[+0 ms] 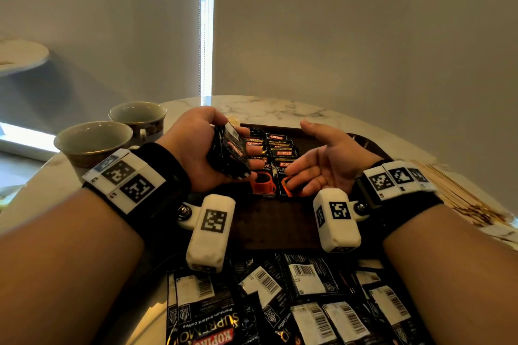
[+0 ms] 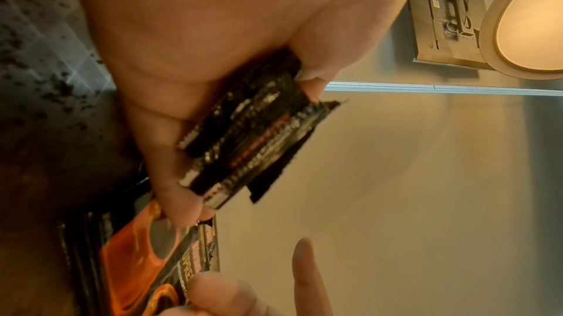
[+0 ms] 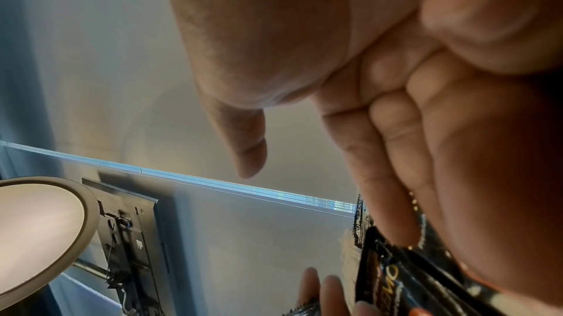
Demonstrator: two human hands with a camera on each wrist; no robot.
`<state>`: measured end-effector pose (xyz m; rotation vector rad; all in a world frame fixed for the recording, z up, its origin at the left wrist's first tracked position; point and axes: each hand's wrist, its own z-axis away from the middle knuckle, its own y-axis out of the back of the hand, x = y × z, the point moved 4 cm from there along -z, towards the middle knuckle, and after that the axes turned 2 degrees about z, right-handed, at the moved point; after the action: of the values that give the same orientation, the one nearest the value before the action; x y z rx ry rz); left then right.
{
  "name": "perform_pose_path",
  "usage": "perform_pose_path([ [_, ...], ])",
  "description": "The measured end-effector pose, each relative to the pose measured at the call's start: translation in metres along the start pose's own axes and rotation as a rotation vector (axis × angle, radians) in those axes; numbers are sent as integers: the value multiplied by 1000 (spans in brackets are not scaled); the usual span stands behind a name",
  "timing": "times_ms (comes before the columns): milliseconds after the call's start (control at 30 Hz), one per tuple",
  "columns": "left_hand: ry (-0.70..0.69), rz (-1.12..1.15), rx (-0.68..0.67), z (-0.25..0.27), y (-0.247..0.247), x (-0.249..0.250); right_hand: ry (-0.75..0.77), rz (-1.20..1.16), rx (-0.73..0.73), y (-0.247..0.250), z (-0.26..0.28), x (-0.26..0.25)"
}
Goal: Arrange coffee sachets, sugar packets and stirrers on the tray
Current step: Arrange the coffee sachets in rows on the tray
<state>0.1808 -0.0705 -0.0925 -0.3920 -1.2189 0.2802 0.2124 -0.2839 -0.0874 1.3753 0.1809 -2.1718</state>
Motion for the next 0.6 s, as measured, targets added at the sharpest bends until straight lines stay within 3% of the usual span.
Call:
perform_pose_path([
  [600, -16, 29, -10, 3, 1, 2, 28, 15, 44, 1, 2, -2],
])
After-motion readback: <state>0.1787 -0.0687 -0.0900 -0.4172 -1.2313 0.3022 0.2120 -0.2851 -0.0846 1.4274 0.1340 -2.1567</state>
